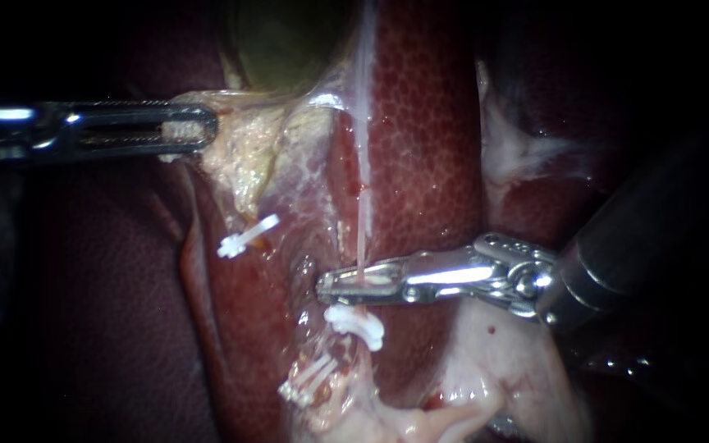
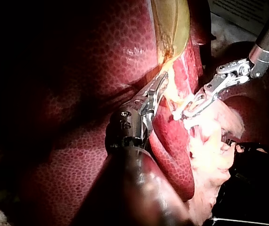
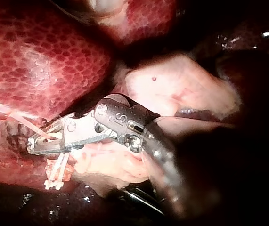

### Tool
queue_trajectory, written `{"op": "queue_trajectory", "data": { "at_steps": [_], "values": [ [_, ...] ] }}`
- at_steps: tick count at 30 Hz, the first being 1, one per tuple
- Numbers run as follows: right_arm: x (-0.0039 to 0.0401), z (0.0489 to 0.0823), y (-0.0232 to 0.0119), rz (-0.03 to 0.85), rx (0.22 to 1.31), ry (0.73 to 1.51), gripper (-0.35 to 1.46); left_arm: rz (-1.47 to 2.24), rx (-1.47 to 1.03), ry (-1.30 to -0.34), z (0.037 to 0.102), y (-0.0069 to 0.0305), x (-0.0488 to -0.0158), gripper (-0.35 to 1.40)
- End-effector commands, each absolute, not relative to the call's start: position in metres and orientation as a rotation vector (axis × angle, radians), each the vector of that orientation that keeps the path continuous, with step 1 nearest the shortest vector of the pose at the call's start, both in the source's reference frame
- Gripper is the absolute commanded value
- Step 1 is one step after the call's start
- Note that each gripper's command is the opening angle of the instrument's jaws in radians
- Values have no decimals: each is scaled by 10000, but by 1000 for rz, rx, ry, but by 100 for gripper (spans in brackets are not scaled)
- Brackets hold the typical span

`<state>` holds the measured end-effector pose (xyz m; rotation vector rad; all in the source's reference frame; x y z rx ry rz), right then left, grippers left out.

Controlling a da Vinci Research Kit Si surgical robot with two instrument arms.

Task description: Clipping third clip right tube

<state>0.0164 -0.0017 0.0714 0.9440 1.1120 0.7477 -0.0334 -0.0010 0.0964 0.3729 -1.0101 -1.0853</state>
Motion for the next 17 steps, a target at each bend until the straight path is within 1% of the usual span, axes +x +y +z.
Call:
{"op": "queue_trajectory", "data": {
  "at_steps": [1, 17],
  "values": [
    [165, 713, -18, 748, 942, 1109, -35, -1085, 373, -1010, 964, -10, -334, -33],
    [165, 714, -17, 746, 940, 1100, -35, -1085, 373, -1010, 964, -10, -335, -33]
  ]
}}
